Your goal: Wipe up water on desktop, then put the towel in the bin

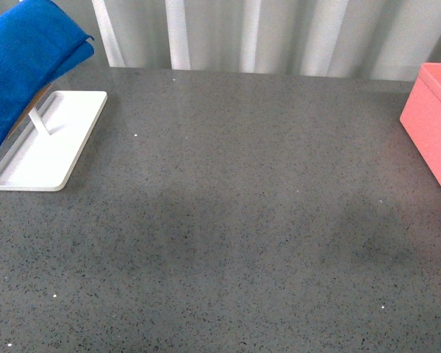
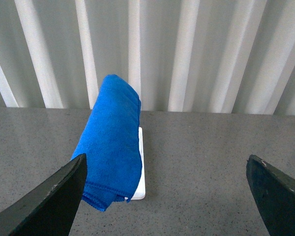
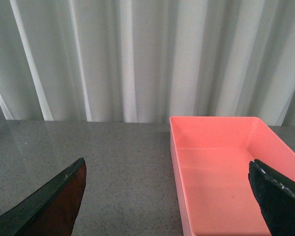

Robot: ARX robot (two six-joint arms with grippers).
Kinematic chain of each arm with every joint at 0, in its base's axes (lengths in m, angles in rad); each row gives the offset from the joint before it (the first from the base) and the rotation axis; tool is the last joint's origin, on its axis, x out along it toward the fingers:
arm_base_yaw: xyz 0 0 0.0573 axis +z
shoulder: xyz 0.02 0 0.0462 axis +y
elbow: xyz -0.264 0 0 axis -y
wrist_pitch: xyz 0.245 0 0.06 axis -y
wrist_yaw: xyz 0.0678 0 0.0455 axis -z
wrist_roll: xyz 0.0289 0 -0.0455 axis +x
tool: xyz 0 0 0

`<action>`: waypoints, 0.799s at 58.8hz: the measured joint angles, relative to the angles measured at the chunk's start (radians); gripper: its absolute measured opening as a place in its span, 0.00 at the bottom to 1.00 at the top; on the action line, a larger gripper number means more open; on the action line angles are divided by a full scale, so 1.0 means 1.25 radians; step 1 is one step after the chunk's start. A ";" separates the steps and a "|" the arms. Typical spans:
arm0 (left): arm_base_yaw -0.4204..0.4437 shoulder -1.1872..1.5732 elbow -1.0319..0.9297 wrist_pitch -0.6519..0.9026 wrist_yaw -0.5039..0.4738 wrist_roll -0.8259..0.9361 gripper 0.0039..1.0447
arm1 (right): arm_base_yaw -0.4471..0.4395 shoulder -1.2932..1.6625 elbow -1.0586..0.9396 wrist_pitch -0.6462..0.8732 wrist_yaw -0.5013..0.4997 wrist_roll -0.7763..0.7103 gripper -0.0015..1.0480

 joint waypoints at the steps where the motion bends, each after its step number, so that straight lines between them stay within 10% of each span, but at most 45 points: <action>1: 0.000 0.000 0.000 0.000 0.000 0.000 0.94 | 0.000 0.000 0.000 0.000 0.000 0.000 0.93; 47: 0.000 0.000 0.000 0.000 0.000 0.000 0.94 | 0.000 0.000 0.000 0.000 0.000 0.000 0.93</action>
